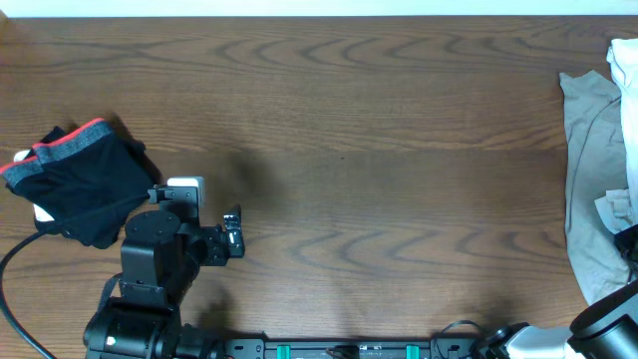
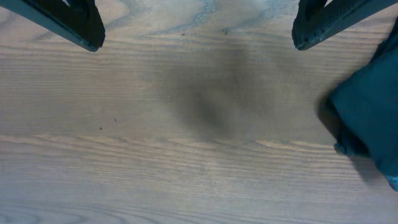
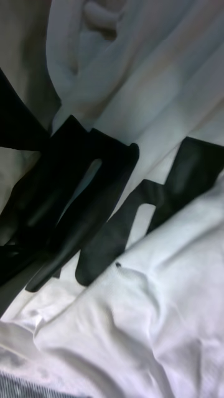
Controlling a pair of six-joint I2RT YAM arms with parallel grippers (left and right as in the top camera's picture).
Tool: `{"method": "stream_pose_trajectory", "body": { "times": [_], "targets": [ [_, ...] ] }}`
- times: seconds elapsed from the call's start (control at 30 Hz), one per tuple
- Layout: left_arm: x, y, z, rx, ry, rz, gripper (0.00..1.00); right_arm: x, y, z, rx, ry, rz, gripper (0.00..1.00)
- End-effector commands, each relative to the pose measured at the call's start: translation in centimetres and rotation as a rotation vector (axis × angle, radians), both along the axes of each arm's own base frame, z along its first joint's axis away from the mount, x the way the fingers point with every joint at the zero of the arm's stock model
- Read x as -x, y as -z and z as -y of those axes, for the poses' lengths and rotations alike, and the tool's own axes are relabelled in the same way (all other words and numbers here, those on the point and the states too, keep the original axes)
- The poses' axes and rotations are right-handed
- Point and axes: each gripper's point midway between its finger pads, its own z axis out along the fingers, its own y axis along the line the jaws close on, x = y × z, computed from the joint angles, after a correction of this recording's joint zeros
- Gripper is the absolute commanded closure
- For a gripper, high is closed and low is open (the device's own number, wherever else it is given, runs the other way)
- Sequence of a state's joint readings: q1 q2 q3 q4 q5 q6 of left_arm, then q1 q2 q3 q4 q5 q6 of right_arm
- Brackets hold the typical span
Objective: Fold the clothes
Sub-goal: 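Reach the right gripper into the clothes pile at the right edge, then grasp the white t-shirt with the right gripper and drag it leftward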
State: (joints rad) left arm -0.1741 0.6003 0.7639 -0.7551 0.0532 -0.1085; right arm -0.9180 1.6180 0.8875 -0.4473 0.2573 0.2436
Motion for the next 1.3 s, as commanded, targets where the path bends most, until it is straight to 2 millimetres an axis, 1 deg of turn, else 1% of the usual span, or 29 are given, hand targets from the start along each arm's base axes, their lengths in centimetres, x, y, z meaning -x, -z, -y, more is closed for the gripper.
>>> {"method": "stream_pose_trajectory", "body": {
  "times": [0.0, 0.03, 0.07, 0.1, 0.17, 0.2, 0.3, 0.37, 0.43, 0.5, 0.57, 0.63, 0.7, 0.8, 0.9, 0.97, 1.07, 1.17, 1.27],
  "targets": [
    [-0.1, -0.8, 0.3, 0.017, 0.007, 0.016, 0.02, 0.0, 0.4, 0.3, -0.010, -0.005, -0.009, 0.53],
    [-0.1, -0.8, 0.3, 0.017, 0.007, 0.016, 0.02, 0.1, 0.6, 0.3, -0.014, -0.005, -0.012, 0.53],
    [-0.1, -0.8, 0.3, 0.017, 0.007, 0.016, 0.02, 0.1, 0.7, 0.3, -0.016, -0.005, -0.013, 0.55],
    [-0.1, -0.8, 0.3, 0.017, 0.007, 0.016, 0.02, 0.1, 0.7, 0.3, -0.016, -0.005, -0.013, 0.61],
    [-0.1, -0.8, 0.3, 0.017, 0.007, 0.016, 0.02, -0.1, 0.7, 0.3, -0.018, -0.007, -0.007, 0.83],
    [-0.1, -0.8, 0.3, 0.017, 0.007, 0.016, 0.02, -0.3, 0.7, 0.2, -0.024, -0.013, 0.007, 0.99],
    [-0.1, -0.8, 0.3, 0.017, 0.007, 0.016, 0.02, -2.3, 0.3, -0.5, -0.064, -0.060, 0.100, 0.99],
    [-0.1, -0.8, 0.3, 0.017, 0.007, 0.016, 0.02, -4.3, -0.8, -1.1, -0.094, -0.110, 0.194, 0.99],
    [-0.1, -0.8, 0.3, 0.017, 0.007, 0.016, 0.02, -7.0, -2.7, -2.2, -0.126, -0.186, 0.304, 0.99],
    [-0.1, -0.8, 0.3, 0.017, 0.007, 0.016, 0.02, -9.6, -5.2, -3.7, -0.146, -0.271, 0.396, 0.99],
    [-0.1, -0.8, 0.3, 0.017, 0.007, 0.016, 0.02, -11.4, -7.3, -5.5, -0.160, -0.344, 0.446, 0.98],
    [-0.1, -0.8, 0.3, 0.017, 0.007, 0.016, 0.02, -13.2, -9.5, -8.0, -0.169, -0.433, 0.486, 0.98],
    [-0.1, -0.8, 0.3, 0.017, 0.007, 0.016, 0.02, -14.4, -11.2, -10.5, -0.166, -0.510, 0.499, 0.99],
    [-0.1, -0.8, 0.3, 0.017, 0.007, 0.016, 0.02, -16.0, -13.4, -15.4, -0.165, -0.658, 0.514, 0.99],
    [-0.1, -0.8, 0.3, 0.017, 0.007, 0.016, 0.02, -16.9, -14.8, -20.5, -0.184, -0.798, 0.524, 0.99],
    [-0.1, -0.8, 0.3, 0.017, 0.006, 0.016, 0.02, -17.3, -15.2, -24.1, -0.208, -0.896, 0.520, 0.98],
    [-0.1, -0.8, 0.3, 0.017, 0.006, 0.016, 0.02, -17.6, -15.0, -29.7, -0.260, -1.044, 0.500, 0.98],
    [-0.1, -0.8, 0.3, 0.017, 0.006, 0.016, 0.02, -17.6, -14.5, -33.5, -0.288, -1.144, 0.474, 0.98],
    [-0.1, -0.8, 0.3, 0.017, 0.006, 0.016, 0.02, -17.5, -13.7, -36.7, -0.299, -1.210, 0.437, 0.99]
  ]
}}
